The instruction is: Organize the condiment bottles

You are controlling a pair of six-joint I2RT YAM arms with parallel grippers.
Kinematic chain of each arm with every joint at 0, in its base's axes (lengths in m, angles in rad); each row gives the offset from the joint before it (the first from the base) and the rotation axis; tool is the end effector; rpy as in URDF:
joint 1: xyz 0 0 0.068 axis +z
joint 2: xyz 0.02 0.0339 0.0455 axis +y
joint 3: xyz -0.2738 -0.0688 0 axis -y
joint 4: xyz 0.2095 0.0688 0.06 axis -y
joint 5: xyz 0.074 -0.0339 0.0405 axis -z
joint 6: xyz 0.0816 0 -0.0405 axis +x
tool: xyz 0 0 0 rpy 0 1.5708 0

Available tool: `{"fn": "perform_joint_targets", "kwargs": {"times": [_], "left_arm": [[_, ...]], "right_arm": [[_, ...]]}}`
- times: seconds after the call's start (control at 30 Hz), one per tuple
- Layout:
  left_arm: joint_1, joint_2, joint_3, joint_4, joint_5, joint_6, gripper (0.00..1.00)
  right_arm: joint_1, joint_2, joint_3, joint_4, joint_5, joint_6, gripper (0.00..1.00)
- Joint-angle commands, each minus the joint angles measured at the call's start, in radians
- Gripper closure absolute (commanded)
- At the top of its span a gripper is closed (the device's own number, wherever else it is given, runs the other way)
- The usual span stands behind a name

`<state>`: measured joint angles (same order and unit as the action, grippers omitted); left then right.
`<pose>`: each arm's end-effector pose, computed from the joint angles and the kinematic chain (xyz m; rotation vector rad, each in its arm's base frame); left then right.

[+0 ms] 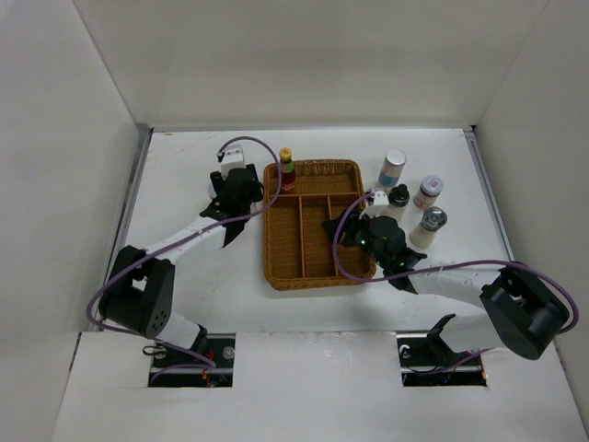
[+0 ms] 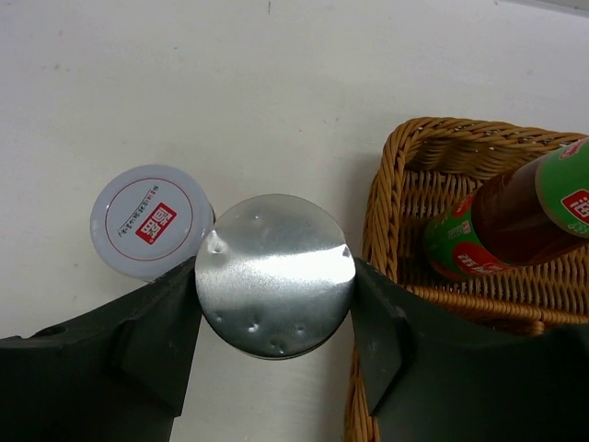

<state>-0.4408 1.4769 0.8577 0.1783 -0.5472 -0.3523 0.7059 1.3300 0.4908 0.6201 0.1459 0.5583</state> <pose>0.3163 -0.1023 0.2520 -0.2555 1.9271 0.0269 0.2287 0.1793 0.2300 -0.0283 1.8550 0.7682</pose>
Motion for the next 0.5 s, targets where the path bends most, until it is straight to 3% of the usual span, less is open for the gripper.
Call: {"fn": "perform_joint_targets", "kwargs": {"times": [0.0,0.27,0.47], "left_arm": [[-0.019,-0.098,0.024,0.059,-0.017,0.004,0.66],[-0.089,-0.303,0.047,0.033,-0.051,0.044,0.7],[-0.198,-0.29,0.089,0.0,-0.045,0.036,0.7]], "right_arm": [[-0.004,0.006,0.022,0.027,-0.016,0.008,0.4],[-0.003,-0.005,0.014,0.039,-0.009,0.011,0.41],[-0.003,-0.012,0.011,0.033,-0.005,0.011,0.41]]}}
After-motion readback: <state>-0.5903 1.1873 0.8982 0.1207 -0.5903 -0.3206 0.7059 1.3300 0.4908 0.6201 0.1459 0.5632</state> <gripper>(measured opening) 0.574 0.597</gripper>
